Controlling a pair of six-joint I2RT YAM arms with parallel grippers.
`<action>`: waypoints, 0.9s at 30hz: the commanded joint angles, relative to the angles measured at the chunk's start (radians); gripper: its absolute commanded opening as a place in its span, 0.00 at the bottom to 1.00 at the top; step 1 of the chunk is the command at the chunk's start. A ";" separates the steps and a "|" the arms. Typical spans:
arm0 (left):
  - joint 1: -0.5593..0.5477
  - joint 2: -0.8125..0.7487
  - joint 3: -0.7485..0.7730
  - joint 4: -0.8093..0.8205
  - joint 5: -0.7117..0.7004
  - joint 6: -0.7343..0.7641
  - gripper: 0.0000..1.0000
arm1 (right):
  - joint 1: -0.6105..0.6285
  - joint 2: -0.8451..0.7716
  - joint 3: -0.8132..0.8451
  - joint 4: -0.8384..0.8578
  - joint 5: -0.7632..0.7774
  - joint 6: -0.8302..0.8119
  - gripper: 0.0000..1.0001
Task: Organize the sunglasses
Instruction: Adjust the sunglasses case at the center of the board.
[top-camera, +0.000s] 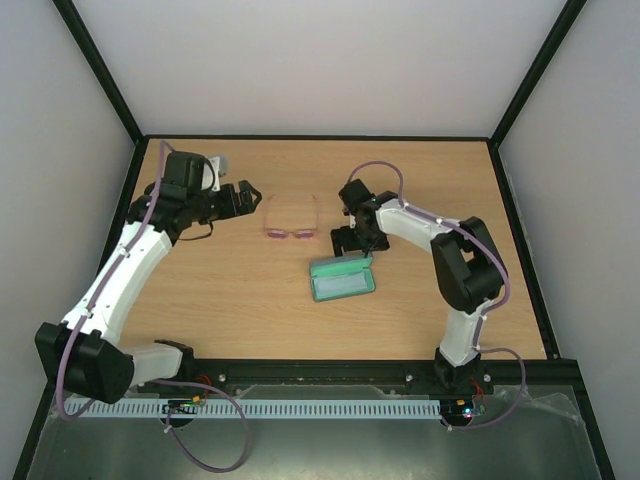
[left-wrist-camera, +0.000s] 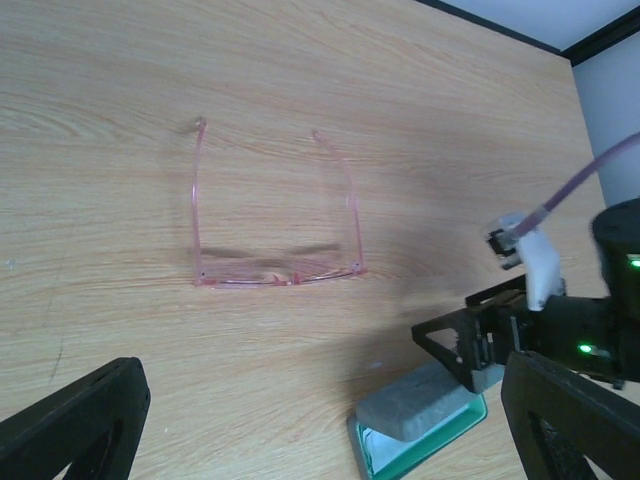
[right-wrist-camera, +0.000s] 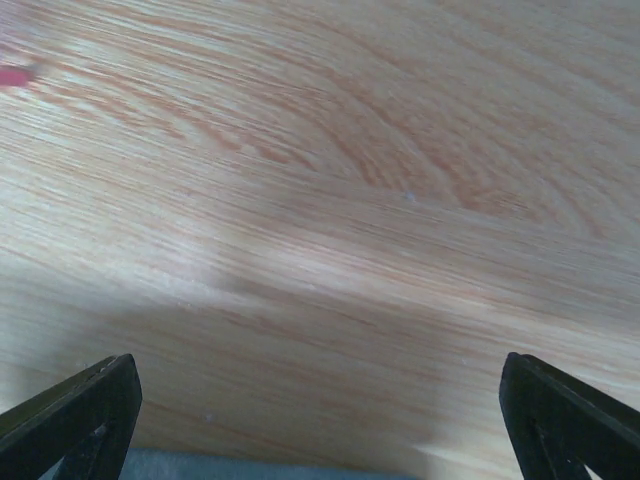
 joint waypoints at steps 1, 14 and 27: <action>0.006 0.022 -0.014 0.014 -0.008 0.017 0.99 | 0.006 -0.112 -0.001 -0.046 0.115 0.027 0.99; 0.011 0.082 -0.024 0.066 0.002 0.013 0.99 | -0.161 -0.070 0.190 -0.006 -0.182 0.113 0.98; 0.024 0.068 -0.045 0.089 0.017 0.002 0.99 | 0.002 0.190 0.490 -0.082 -0.026 0.194 0.66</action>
